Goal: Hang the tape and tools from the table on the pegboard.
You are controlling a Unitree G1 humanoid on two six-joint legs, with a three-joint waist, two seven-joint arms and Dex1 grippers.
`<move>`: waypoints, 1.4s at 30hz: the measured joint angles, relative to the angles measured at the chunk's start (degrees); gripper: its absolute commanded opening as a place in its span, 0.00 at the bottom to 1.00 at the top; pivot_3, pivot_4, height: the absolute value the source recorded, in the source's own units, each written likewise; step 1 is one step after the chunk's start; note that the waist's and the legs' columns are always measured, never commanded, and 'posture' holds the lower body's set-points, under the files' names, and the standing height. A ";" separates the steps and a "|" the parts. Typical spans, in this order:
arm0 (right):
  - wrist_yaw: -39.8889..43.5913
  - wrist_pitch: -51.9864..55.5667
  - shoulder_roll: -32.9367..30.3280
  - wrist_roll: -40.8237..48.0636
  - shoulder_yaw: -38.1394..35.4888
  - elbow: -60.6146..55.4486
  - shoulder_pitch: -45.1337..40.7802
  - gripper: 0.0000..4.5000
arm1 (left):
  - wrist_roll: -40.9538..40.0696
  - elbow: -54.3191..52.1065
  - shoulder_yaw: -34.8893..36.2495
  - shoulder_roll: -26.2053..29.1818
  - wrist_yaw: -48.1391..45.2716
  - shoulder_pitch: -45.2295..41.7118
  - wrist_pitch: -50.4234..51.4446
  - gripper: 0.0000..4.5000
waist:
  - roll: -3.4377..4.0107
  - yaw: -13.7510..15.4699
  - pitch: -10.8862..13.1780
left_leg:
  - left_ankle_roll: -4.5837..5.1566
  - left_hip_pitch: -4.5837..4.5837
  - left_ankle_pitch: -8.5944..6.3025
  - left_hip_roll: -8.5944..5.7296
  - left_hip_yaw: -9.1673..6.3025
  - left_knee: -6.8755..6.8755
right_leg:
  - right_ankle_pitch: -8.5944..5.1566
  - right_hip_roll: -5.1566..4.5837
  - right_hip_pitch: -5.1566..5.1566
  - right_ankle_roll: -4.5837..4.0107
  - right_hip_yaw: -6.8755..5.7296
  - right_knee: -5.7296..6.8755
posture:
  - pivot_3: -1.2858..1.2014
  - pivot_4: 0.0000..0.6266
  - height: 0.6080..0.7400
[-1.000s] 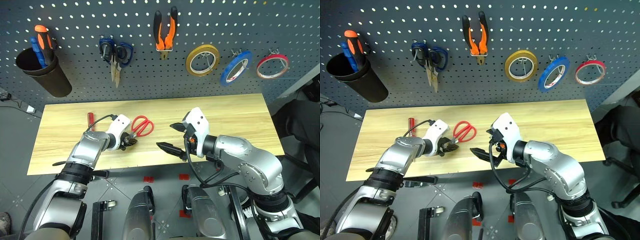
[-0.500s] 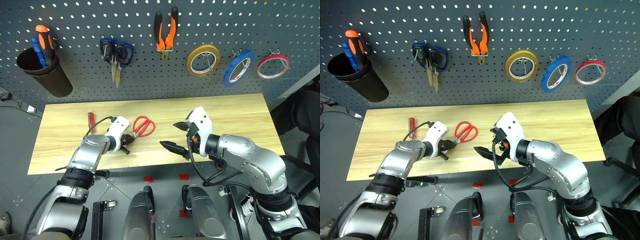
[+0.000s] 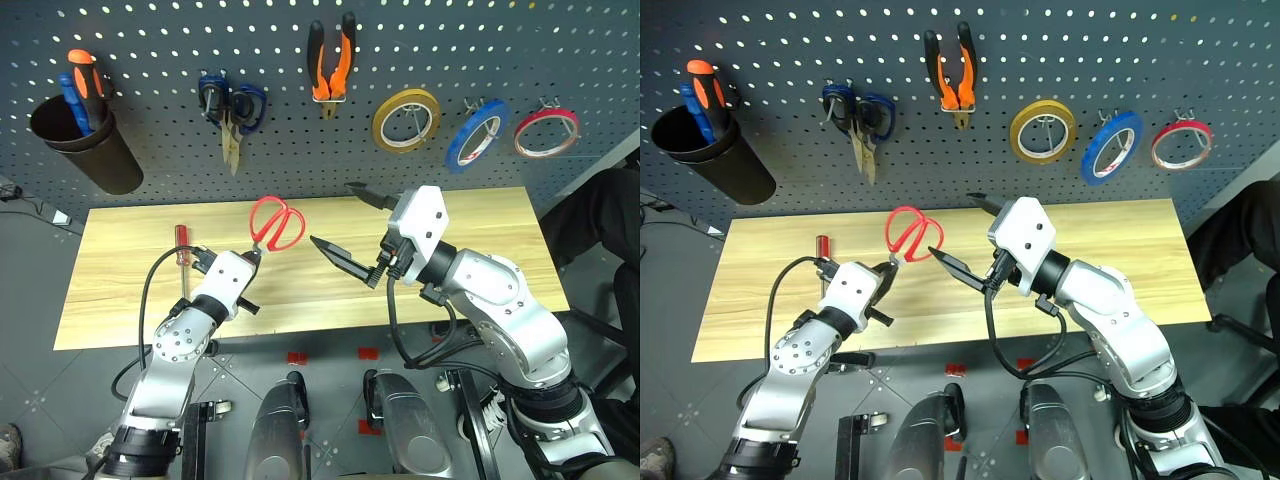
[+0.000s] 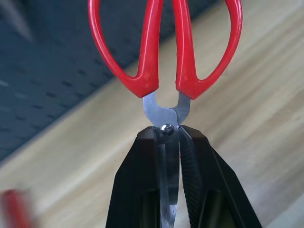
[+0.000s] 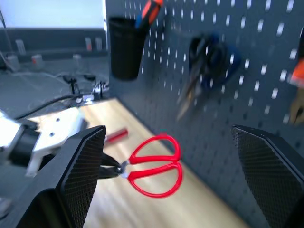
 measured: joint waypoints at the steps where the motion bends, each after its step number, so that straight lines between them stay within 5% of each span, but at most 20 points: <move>1: 0.02 -0.53 0.00 -0.40 -0.04 0.08 0.00 1.00 | 0.76 -0.91 0.68 -0.07 1.39 0.05 -0.80 0.07 | 0.00 0.05 0.00 | 0.09 0.00 -0.05 -0.01 0.00 0.00 | 0.00 0.00 0.00 0.00 0.00 0.01 | 0.43 0.57 1.00; 16: 0.68 -4.33 0.02 -1.57 -1.35 3.21 -1.23 1.00 | 2.52 -11.77 4.12 -2.00 6.14 -7.03 1.22 0.07 | 0.00 -0.01 0.00 | 0.00 0.00 0.00 -0.01 0.03 0.01 | 0.00 0.02 0.00 0.00 0.00 0.01 | 0.44 0.54 1.00; 32: 0.41 -3.37 2.75 -0.26 -4.18 6.65 -7.32 1.00 | 2.94 -3.06 3.31 -3.30 6.63 -15.69 7.32 0.07 | -0.01 0.04 -0.01 | 0.00 -0.01 0.00 -0.01 0.02 0.17 | 0.01 0.02 0.02 0.00 -0.02 0.08 | 0.43 0.56 1.00; 42: -0.81 3.38 3.38 0.41 -3.96 6.32 -4.61 1.00 | -1.90 -0.95 2.86 -5.57 3.01 -10.52 14.60 0.76 | -0.01 -0.15 -0.01 | 0.00 -0.01 0.00 0.05 0.03 0.18 | 0.01 0.03 0.01 -0.01 -0.01 0.11 | 0.44 0.58 1.00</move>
